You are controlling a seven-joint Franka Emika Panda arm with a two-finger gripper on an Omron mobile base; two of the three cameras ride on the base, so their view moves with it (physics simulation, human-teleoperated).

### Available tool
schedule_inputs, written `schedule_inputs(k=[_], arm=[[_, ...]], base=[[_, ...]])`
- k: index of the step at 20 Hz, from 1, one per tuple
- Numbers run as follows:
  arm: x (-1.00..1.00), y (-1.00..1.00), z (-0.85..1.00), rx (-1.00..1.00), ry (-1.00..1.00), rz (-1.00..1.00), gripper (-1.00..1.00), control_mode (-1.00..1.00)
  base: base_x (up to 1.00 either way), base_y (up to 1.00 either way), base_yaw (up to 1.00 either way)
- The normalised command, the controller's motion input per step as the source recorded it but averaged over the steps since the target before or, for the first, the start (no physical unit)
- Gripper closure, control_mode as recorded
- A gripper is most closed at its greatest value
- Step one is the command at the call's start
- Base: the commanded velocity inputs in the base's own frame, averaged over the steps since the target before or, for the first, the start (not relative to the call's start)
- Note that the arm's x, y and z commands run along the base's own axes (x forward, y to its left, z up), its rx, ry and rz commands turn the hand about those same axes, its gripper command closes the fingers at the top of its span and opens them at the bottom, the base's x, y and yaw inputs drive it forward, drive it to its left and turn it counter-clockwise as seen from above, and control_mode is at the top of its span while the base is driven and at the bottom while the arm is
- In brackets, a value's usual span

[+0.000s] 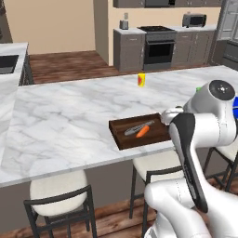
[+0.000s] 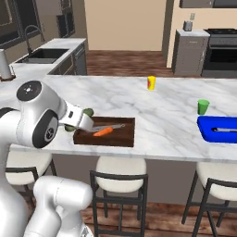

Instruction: Gather the carrot and cucumber from the fridge and place them on a tray on the dining counter. Then gather the chicken drumsticks from the fridge and place them on the other tray.

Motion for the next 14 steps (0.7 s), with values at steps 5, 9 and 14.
schedule_inputs(k=[5, 9, 14], arm=[[0.45, -0.26, -0.05, 0.07, 0.0, 0.0, 1.0, -1.0], [0.48, -0.36, -0.29, 0.04, 0.0, 0.0, 1.0, -1.0], [0.47, -0.27, -0.43, 0.0, 0.0, 0.0, 1.0, -1.0]], base=[[0.0, 0.0, 0.0], [0.0, 0.0, 0.0], [0.0, 0.0, 0.0]])
